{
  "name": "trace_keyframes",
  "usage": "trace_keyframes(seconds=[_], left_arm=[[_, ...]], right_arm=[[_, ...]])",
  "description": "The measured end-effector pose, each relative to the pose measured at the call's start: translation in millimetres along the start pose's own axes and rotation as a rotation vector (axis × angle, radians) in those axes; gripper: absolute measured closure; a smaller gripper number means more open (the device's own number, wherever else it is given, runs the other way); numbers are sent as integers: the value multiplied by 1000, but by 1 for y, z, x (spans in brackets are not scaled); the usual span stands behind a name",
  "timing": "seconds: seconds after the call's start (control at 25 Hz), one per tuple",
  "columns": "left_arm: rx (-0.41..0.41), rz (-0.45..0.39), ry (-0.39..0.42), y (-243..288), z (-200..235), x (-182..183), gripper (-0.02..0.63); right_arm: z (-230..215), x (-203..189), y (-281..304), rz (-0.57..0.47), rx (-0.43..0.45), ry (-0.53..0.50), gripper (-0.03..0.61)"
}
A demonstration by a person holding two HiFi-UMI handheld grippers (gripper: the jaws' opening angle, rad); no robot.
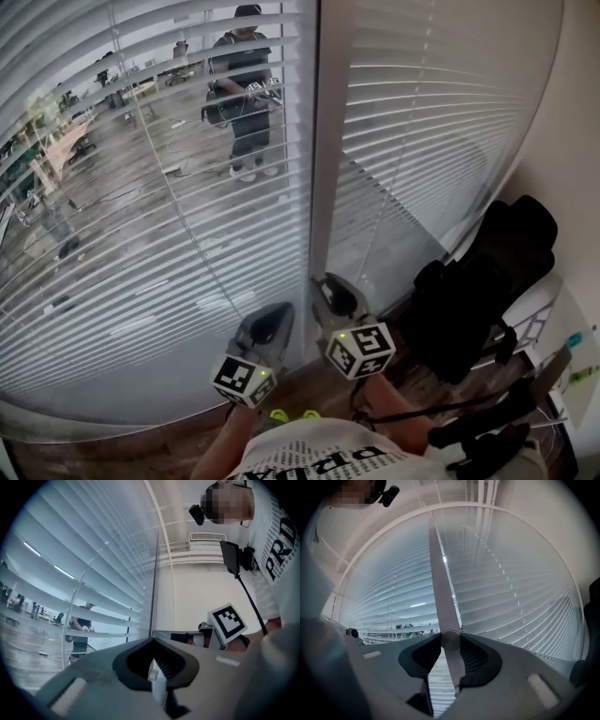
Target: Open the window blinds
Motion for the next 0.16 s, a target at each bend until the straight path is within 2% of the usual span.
trace_keyframes(seconds=[0.16], left_arm=[[-4,3,2,2,0,2,621]], right_arm=[[-1,3,2,-1,2,-10,448]])
Point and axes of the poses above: the fingertips, and each gripper's own axes: y forward along the fingers, z to its left, x out of its top, the point moved 3 cm from there along -y, backward along the fingers
